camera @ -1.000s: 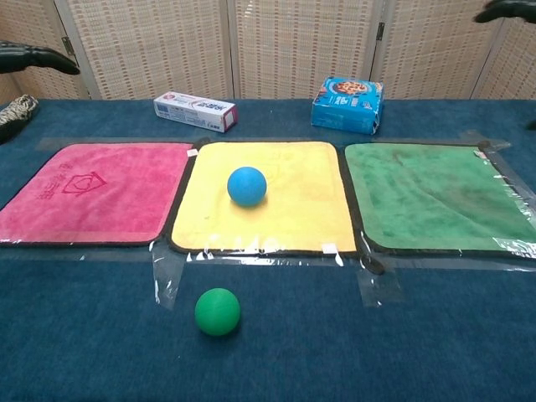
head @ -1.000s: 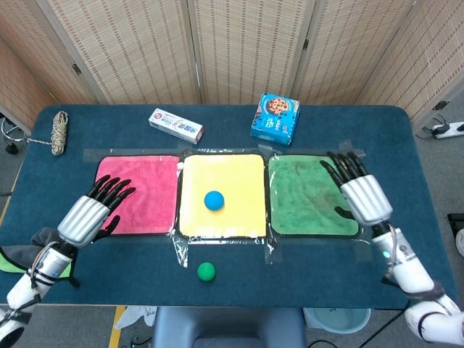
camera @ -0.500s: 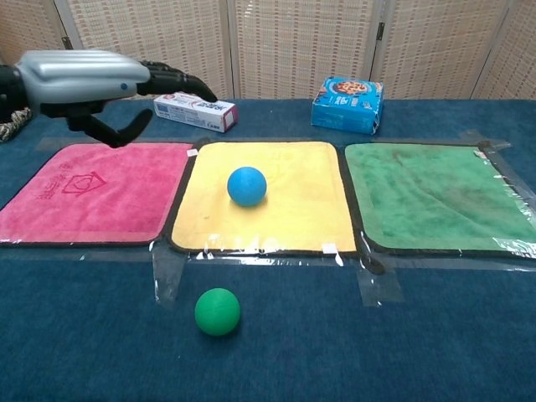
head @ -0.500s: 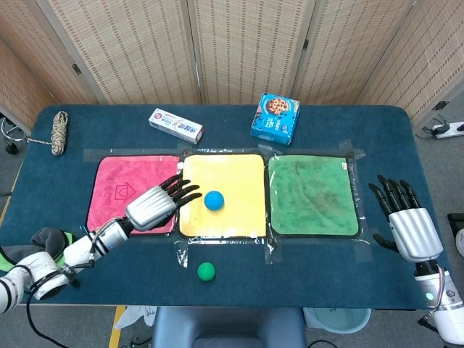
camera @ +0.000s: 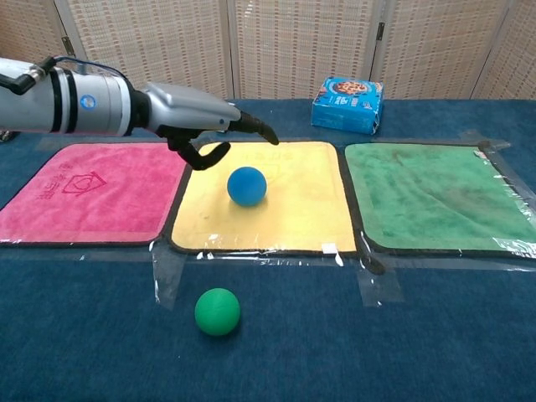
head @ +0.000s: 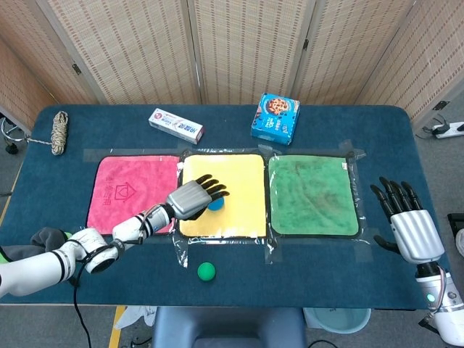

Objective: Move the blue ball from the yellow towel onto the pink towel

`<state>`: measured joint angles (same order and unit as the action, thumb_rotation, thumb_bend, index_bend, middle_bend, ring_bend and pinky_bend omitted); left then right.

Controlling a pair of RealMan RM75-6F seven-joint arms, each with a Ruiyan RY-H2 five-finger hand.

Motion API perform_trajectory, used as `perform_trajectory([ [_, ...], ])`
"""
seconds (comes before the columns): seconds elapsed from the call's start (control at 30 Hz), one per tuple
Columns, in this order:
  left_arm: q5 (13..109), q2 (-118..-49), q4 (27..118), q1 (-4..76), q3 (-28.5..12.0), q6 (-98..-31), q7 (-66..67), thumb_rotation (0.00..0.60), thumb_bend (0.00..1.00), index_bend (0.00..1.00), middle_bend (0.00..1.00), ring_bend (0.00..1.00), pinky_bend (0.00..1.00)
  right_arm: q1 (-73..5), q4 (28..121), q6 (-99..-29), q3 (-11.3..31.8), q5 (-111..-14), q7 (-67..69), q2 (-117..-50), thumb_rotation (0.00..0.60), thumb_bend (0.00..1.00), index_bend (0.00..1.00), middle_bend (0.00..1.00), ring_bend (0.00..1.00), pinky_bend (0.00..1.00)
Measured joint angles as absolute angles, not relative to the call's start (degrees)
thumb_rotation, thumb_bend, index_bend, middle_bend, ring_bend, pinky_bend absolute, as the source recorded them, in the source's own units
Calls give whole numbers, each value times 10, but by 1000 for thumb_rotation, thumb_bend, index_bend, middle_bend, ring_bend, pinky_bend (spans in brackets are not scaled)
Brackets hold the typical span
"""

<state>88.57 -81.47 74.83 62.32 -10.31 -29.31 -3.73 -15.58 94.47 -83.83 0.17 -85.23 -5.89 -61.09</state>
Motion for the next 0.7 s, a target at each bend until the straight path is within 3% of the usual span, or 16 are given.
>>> perform_trajectory([
  [0.2,828,-838,726,653,-107,-249,-15,249,858,125,95,75,0,-150,932,-830,7,-852,-45,-615,600,85,0,0,0,0],
  [0.7,760,-900,659,689,-84,-223,48,190,838,193,170,124,0,-145,908,-807,21,-851,-22,-631,600,85,0,0,0,0],
])
